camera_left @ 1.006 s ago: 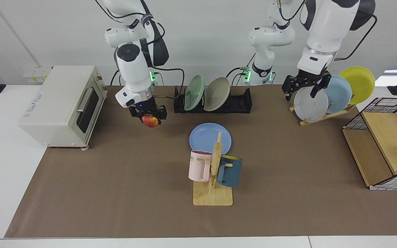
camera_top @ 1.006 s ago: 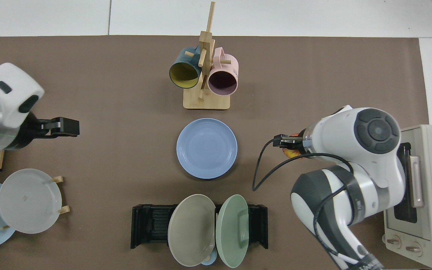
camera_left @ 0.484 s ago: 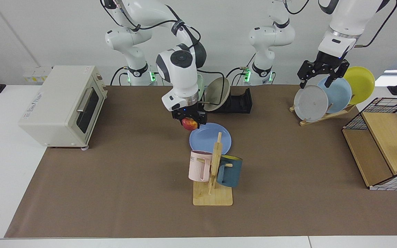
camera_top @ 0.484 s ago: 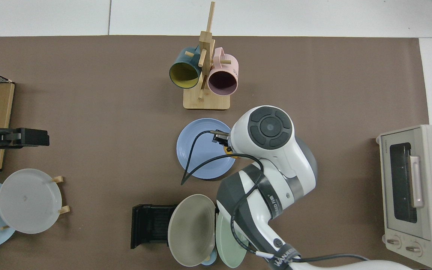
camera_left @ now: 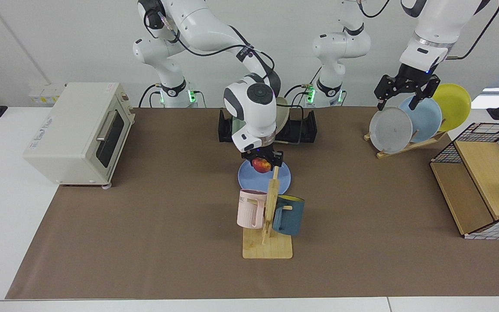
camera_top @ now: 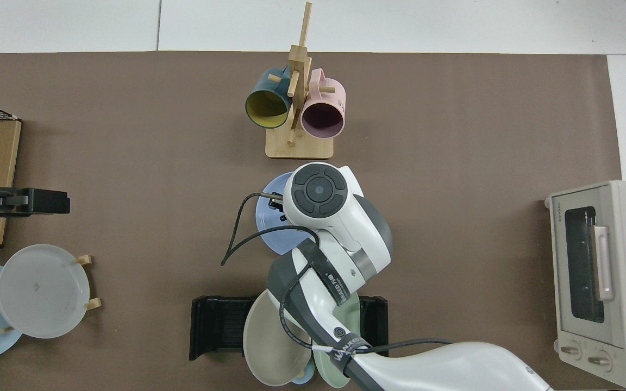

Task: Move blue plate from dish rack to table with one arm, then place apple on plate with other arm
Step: 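Carry the apple with the right gripper over the light blue plate, then lower the apple onto the plate and open the right gripper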

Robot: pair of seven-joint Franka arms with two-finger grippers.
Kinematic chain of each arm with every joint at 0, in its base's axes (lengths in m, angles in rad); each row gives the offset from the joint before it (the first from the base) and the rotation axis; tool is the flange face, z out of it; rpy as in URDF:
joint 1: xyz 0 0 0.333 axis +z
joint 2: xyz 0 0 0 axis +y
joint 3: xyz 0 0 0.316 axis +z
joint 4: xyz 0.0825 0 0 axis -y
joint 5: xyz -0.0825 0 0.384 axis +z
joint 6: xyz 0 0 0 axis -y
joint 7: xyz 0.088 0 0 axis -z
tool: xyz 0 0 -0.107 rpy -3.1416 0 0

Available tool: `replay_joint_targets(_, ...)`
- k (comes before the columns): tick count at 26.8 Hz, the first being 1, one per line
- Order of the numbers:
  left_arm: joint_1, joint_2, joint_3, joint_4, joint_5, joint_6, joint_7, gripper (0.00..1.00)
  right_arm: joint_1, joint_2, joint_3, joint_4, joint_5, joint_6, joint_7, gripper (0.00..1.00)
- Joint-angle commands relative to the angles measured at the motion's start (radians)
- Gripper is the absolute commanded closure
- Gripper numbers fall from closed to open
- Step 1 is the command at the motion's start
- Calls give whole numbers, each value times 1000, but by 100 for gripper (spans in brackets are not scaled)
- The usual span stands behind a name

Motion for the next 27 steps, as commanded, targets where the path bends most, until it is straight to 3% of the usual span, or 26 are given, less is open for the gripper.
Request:
replay_joint_targets(1,-5,-22,5,-17,-4,-13,17,0,14,43,-4,22,-3,34,52,100)
replay_joint_targets(6,-3,-22,5,-17,-4,-9,17,0,14,57,-4,4,3,55,50,100)
replay_joint_targets(7,-1,-22,6,-17,-4,-9,17,0,14,57,-4,-10,3,72,50,93)
replay_joint_targets(8,0,-22,6,-17,-4,-10,17,0,12,57,-4,-30,3,87,47,65)
replay_joint_targets(10,2,-22,6,-17,-4,-6,17,0,5,49,-4,-54,3,107,41,0)
replay_joint_targets(15,3,-22,6,-17,-6,1,17,0,6,32,-8,-44,-16,65,29,0)
replay_joint_targets(22,2,-21,6,-18,-9,-2,17,0,-12,0,-22,82,-14,-155,-88,0)
replay_joint_targets(27,2,-21,6,-18,-9,-3,17,0,-34,-26,-39,145,-12,-224,-162,0)
